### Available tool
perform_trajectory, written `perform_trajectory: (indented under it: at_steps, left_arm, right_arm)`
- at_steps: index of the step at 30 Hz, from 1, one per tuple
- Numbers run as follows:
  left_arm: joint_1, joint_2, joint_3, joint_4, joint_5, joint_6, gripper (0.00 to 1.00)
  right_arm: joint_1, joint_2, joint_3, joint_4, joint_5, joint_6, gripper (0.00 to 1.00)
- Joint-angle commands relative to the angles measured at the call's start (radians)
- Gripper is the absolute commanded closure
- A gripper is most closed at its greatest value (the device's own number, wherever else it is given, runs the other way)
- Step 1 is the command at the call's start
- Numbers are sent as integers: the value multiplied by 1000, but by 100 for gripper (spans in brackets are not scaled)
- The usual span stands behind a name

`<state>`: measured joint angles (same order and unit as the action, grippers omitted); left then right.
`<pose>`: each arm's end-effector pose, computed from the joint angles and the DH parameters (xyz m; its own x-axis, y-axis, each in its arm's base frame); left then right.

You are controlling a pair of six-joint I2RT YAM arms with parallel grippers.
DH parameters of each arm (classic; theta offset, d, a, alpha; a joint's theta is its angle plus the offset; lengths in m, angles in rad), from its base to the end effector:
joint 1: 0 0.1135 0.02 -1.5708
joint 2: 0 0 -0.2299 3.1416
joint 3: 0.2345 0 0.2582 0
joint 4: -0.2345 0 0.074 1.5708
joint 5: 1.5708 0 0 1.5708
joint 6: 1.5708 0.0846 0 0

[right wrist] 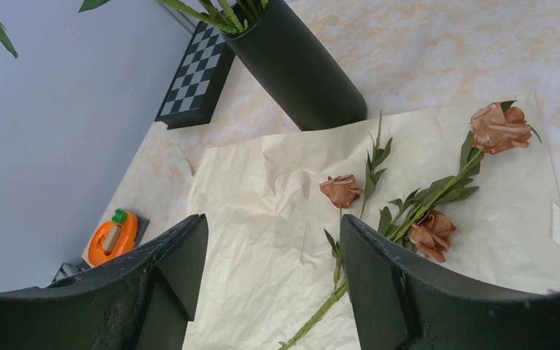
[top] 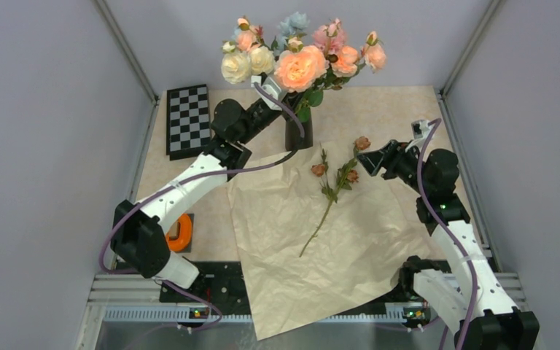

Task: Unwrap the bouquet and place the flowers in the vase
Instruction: Insert the fake flower into the vase.

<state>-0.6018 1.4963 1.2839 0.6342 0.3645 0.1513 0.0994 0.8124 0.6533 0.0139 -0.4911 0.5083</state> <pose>0.3132 -0.2517 0.4111 0.4538 -0.1408 -0.8799 0.7371 0.6143 0.2818 0.2611 0.0661 0.2783 -0.3943 0.3920 -0.8312 -0.4120 0.7331 0.5412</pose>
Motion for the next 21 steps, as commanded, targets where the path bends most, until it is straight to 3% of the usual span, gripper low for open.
perform_trajectory:
  at_steps: [1,21]
  left_arm:
    - [4,12,-45,-2,-42,-19,100]
    - [18,-8,-147,28,-105,-38,100]
  right_arm:
    - [-14,-8,-1,41,-10,-1,32]
    - [-14,-1,0,47,-20,12,32]
